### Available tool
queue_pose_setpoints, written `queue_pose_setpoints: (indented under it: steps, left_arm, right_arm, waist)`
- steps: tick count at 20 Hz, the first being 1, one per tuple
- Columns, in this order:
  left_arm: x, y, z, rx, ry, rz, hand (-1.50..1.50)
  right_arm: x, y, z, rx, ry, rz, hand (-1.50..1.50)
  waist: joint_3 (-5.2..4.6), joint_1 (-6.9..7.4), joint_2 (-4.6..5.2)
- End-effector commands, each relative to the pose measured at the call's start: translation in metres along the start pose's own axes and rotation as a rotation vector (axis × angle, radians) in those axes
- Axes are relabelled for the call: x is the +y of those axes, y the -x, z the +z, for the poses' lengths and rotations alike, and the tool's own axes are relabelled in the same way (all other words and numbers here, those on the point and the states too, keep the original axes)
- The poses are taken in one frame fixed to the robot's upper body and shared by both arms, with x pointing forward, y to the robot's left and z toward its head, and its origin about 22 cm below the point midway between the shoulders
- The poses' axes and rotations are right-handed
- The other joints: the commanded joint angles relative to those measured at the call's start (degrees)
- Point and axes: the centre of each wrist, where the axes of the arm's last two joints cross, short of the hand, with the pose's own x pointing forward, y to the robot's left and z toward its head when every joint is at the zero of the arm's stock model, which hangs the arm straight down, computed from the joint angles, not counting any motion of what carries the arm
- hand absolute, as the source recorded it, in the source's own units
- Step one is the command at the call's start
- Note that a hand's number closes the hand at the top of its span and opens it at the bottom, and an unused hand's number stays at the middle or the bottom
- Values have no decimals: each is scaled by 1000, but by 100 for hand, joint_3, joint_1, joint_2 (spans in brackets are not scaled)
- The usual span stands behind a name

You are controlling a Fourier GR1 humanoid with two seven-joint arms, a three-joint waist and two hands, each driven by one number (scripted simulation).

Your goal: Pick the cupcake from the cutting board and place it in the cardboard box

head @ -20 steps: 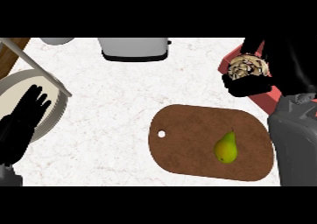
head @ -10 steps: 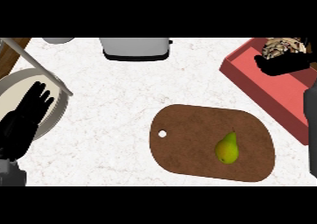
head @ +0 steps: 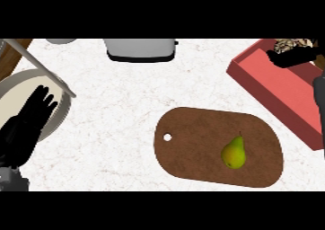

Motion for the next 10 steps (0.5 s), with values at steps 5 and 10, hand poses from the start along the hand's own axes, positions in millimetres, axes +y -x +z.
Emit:
queue_pose_setpoints:
  steps: [5, 10]
  left_arm:
    - [9, 15, 0, 5, -4, 16, 0]
    - [3, 3, 2, -17, -5, -5, 0]
  right_arm:
    - [50, 57, -8, 15, -94, -36, 150]
    - [90, 77, 2, 199, -249, -47, 150]
  waist:
    - [0, 6, 15]
    - [2, 28, 18]
